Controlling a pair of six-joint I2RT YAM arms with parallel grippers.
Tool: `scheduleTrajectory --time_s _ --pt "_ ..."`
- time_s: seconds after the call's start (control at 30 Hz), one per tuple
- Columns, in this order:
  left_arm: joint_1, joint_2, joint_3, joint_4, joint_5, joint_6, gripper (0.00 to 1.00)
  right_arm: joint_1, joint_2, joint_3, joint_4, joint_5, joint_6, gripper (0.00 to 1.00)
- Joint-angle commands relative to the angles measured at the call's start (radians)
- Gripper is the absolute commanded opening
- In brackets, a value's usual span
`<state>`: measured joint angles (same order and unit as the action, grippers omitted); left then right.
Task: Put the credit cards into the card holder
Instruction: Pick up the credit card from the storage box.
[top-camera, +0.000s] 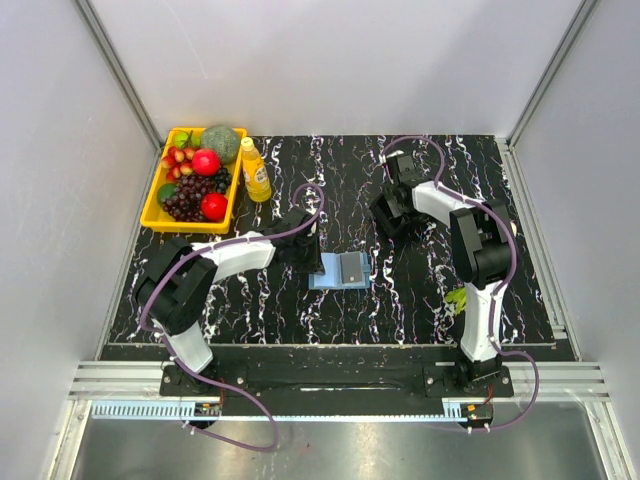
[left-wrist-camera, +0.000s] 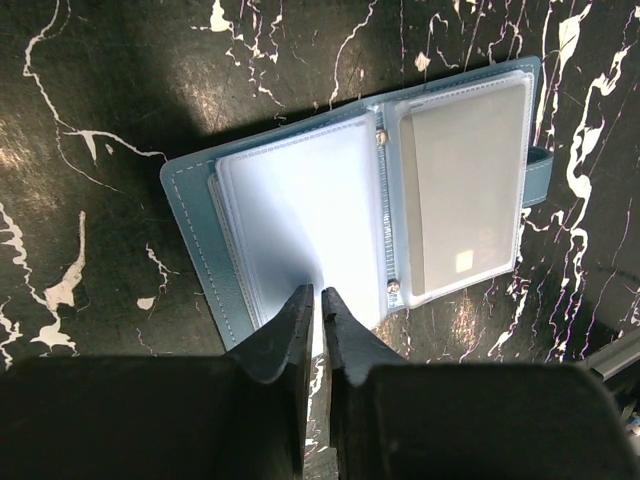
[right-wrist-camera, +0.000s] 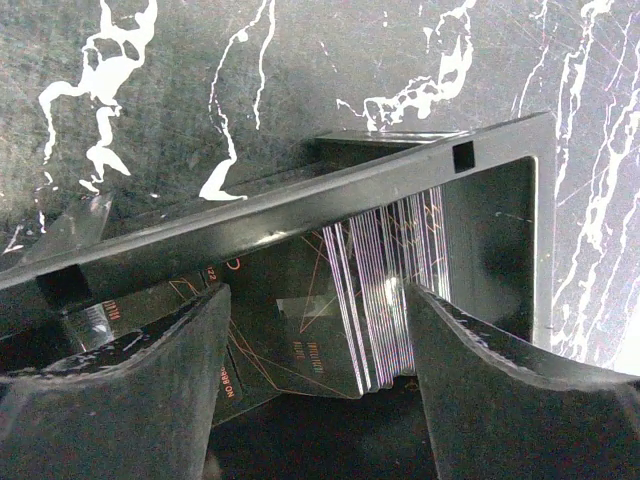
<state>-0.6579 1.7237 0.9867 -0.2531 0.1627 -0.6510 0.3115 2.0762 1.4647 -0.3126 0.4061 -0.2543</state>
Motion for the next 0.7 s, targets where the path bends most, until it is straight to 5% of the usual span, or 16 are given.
scheduleTrajectory --time_s 0.0,0.2,0.4,0.47,0.67 --pt "0.006 -0.001 0.035 0.012 0.023 0.014 0.12 -0.008 0.015 0.019 0.026 0.053 -0.007 0.72" --pt "0.007 0.004 0.032 0.014 0.023 0.013 0.12 -0.008 -0.008 0.017 0.024 0.040 0.006 0.41" --pt "0.009 0.014 0.032 0.015 0.034 0.013 0.12 -0.008 -0.039 0.022 -0.005 0.033 0.009 0.27" --pt "0.009 0.014 0.029 0.015 0.032 0.013 0.12 -0.008 -0.057 0.017 0.001 0.001 0.003 0.00" --pt "0.007 0.014 0.024 0.018 0.034 0.013 0.12 -0.008 -0.062 0.026 -0.005 0.017 0.024 0.04"
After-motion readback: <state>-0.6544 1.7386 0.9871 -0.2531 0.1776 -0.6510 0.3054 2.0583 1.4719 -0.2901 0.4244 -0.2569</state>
